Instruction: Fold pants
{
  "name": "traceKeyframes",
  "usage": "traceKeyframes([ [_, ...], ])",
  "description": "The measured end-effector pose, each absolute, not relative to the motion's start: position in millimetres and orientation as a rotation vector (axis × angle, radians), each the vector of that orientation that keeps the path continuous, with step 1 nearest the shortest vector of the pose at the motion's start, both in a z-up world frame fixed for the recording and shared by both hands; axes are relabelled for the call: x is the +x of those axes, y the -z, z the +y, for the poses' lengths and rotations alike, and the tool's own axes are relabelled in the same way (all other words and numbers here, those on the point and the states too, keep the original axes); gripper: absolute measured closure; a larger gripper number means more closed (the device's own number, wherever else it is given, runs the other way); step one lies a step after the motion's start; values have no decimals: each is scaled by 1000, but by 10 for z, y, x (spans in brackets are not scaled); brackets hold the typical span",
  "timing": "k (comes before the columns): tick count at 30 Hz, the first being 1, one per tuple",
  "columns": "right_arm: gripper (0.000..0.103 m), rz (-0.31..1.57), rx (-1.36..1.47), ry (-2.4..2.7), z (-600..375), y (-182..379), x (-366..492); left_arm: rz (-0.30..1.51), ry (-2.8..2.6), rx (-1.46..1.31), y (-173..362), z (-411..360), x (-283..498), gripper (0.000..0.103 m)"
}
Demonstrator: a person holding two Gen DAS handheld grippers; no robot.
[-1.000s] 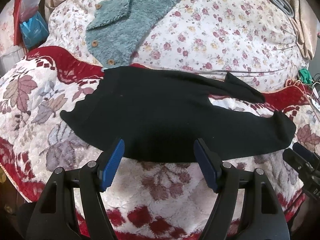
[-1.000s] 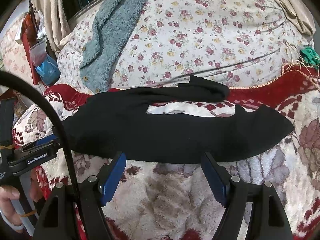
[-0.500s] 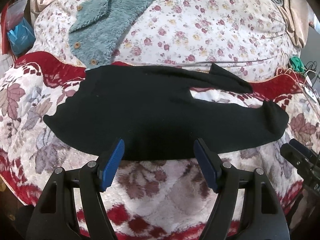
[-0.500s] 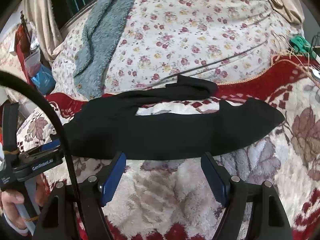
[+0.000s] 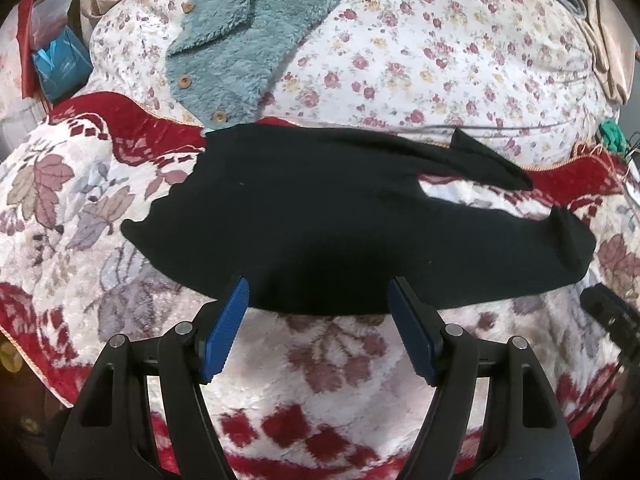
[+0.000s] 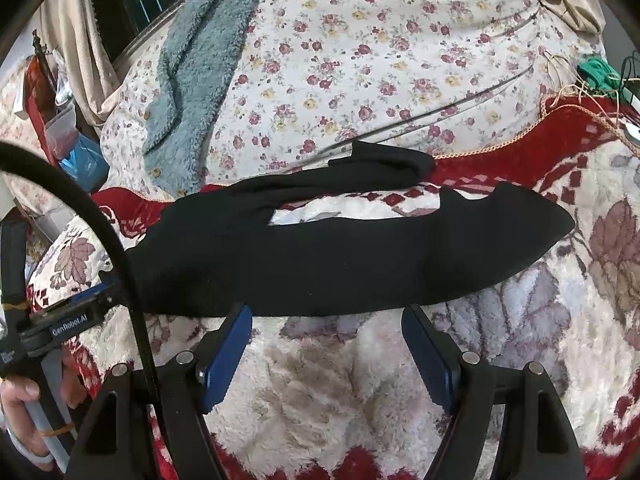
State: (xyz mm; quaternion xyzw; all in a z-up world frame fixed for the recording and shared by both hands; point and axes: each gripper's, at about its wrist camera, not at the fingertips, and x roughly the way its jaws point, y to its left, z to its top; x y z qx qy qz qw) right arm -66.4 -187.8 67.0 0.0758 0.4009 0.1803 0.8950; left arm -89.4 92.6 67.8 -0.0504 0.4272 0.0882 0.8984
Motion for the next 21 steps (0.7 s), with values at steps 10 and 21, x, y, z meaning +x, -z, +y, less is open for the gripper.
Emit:
traceKeyframes([
  [10, 27, 850, 190, -351, -1969, -601, -574, 904, -249, -131, -560, 1273, -948, 30],
  [21, 27, 890, 242, -315, -2198, -461, -487, 907, -260, -294, -443, 1702, -1022, 30],
])
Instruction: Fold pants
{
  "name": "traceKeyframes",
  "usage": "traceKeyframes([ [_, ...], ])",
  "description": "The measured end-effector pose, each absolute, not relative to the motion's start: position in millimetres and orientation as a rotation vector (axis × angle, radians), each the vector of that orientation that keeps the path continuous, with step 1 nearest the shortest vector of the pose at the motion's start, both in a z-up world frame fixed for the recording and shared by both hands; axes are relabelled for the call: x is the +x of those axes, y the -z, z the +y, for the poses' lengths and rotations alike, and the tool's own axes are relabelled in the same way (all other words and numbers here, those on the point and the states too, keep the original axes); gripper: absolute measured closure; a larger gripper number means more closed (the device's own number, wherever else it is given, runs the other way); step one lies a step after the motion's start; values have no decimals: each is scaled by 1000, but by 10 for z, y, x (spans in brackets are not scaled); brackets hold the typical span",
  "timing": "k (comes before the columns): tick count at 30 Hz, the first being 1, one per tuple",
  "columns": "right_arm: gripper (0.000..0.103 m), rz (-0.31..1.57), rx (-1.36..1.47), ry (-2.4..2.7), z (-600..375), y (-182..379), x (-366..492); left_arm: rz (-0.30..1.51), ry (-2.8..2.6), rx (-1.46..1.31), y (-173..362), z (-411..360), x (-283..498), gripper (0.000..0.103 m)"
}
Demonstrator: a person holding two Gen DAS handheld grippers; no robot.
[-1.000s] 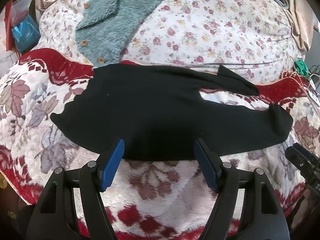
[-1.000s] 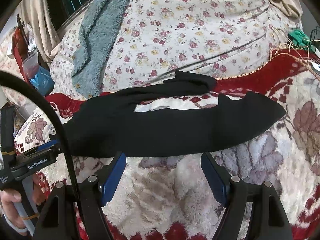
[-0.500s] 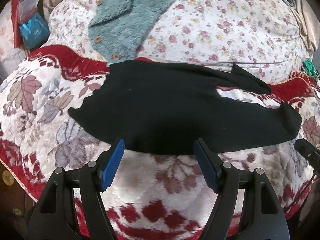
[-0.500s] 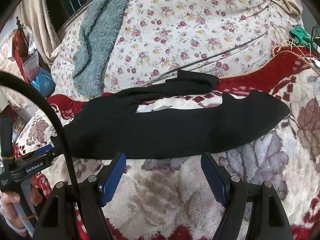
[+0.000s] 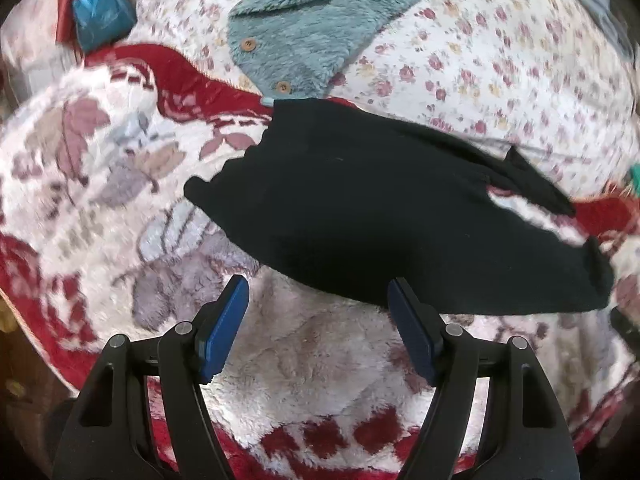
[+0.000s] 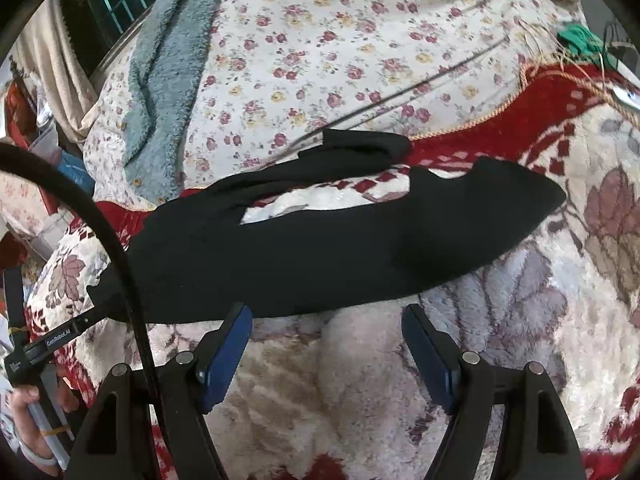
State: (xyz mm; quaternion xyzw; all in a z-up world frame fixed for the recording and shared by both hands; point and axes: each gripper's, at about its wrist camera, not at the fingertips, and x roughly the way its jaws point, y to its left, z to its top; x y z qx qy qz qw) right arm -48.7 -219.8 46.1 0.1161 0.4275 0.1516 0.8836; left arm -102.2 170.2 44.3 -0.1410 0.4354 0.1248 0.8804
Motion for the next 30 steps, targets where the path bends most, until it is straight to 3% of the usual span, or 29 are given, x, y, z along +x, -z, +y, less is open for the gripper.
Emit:
traceKeyframes([
  [9, 27, 906, 429, -341, -2477, -262, -331, 936, -169, -608, -221, 2029, -896, 31],
  [23, 27, 856, 565, -344, -2604, -82, 199, 895, -181, -627, -169, 2011, -272, 33],
  [24, 34, 839, 574, -348, -2608, -86, 230, 883, -170, -634, -162, 2026, -264, 56],
  [25, 49, 840, 569, -338, -2607, -85, 248, 885, -166, -631, -147, 2050, -247, 73],
  [26, 58, 843, 562, -321, -2607, -80, 263, 896, -166, -621, -130, 2067, -229, 90],
  [28, 90, 852, 596, -314, -2657, -46, 259, 888, -151, -631, -109, 2104, -232, 93],
  [30, 91, 864, 611, -317, -2669, -20, 240, 897, -159, -602, -129, 2096, -224, 94],
])
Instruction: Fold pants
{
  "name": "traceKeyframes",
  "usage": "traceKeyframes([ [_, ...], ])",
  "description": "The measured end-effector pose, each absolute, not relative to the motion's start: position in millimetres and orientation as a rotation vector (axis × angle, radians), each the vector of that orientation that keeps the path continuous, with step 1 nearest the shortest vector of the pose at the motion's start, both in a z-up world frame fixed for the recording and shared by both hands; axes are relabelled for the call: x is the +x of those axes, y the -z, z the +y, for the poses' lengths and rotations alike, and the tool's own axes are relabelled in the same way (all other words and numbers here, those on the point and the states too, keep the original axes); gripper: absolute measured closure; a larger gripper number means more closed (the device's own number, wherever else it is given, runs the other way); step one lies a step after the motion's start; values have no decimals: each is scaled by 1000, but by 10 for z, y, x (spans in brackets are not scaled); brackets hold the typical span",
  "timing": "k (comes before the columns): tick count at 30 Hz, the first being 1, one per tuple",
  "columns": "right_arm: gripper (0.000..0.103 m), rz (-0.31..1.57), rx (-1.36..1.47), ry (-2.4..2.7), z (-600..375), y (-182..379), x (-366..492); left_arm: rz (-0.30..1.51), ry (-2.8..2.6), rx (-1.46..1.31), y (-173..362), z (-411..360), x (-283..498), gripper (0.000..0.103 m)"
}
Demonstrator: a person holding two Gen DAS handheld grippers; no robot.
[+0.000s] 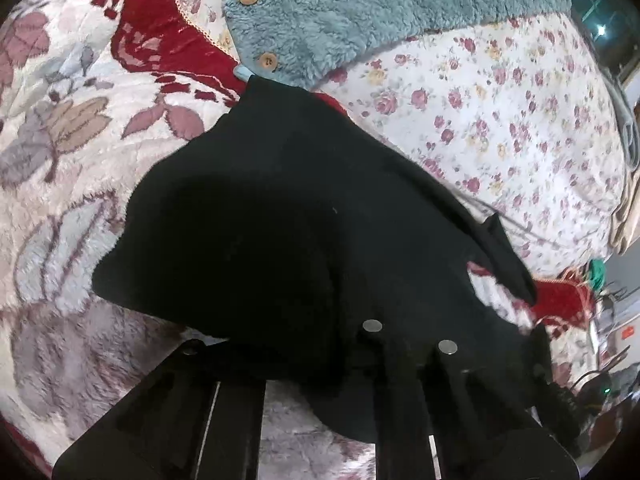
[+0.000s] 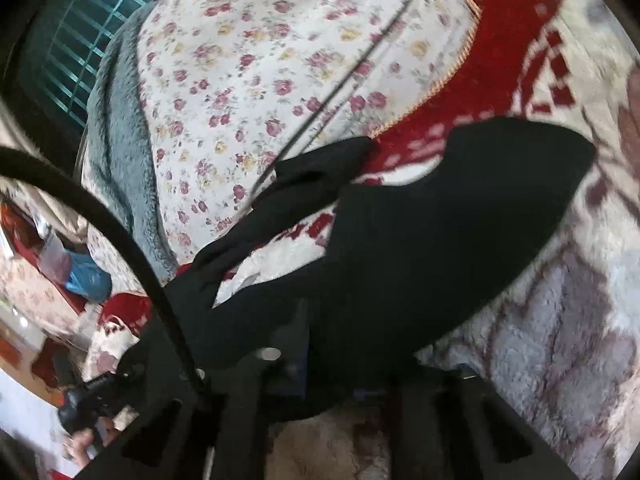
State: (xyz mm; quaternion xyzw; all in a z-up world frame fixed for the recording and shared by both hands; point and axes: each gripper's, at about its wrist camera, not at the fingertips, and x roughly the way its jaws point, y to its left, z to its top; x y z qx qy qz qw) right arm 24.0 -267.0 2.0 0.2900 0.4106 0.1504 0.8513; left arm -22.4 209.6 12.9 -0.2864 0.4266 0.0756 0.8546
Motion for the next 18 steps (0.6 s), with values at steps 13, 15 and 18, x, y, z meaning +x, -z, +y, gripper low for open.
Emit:
traceKeyframes([
  [13, 93, 914, 551, -474, -2130, -291, -262, 823, -228, -499, -666, 2483, -887, 95],
  [15, 92, 942, 554, -498, -2007, -199, -362, 838, -272, -476, -587, 2578, -994, 95],
  [18, 92, 955, 581, -514, -2042, -34, -383, 934, -280, -447, -310, 2570, -1012, 92],
])
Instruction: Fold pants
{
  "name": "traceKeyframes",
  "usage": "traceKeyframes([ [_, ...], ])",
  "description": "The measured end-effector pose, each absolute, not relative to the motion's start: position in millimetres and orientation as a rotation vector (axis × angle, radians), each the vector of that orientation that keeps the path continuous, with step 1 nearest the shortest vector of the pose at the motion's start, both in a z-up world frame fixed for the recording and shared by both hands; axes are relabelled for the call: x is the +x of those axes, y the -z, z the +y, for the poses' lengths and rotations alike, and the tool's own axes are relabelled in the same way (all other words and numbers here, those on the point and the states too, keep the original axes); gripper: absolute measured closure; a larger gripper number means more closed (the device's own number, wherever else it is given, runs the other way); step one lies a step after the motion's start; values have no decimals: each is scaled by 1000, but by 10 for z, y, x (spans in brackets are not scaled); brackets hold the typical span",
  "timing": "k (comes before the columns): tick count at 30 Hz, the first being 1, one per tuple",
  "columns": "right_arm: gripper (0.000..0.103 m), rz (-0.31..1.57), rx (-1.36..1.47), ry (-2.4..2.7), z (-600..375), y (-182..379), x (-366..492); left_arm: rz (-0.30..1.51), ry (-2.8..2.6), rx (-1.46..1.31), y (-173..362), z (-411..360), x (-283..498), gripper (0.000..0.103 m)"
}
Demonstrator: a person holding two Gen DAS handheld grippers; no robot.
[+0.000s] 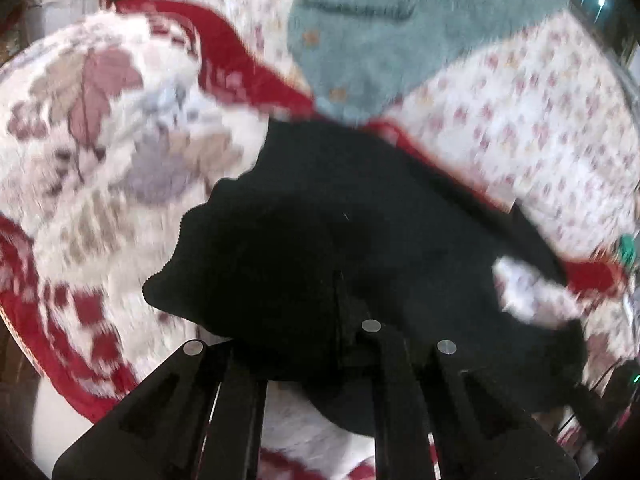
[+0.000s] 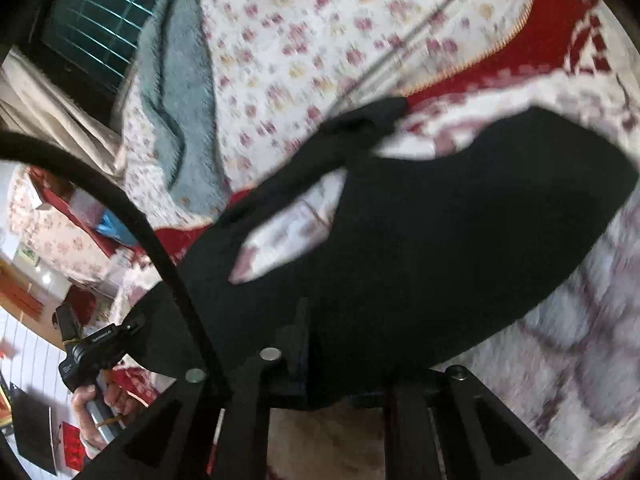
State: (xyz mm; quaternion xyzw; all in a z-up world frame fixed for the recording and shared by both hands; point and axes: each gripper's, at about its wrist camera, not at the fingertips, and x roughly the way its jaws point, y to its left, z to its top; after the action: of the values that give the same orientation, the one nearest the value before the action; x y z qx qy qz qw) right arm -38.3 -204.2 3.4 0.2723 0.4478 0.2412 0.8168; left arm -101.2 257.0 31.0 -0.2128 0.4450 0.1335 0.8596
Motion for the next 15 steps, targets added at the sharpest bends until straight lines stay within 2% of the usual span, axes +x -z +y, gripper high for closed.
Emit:
traceKeyframes([
  [2, 83, 950, 614, -500, -2179, -32, -381, 922, -296, -399, -292, 2520, -1067, 85],
  [3, 68, 950, 616, -466, -2299, -56, -379, 909, -305, -373, -333, 2497, -1095, 82],
  [5, 65, 935, 657, -455, -2509, -96, -374, 899, -320, -357, -407, 2496, -1130, 79],
  [6, 60, 939, 658, -415, -2616, -115, -364, 904, -337, -357, -446, 2492, -1146, 77],
  [15, 59, 899, 883, -299, -3423, 35, -80, 827, -418, -324, -813, 2291, -1434, 77],
])
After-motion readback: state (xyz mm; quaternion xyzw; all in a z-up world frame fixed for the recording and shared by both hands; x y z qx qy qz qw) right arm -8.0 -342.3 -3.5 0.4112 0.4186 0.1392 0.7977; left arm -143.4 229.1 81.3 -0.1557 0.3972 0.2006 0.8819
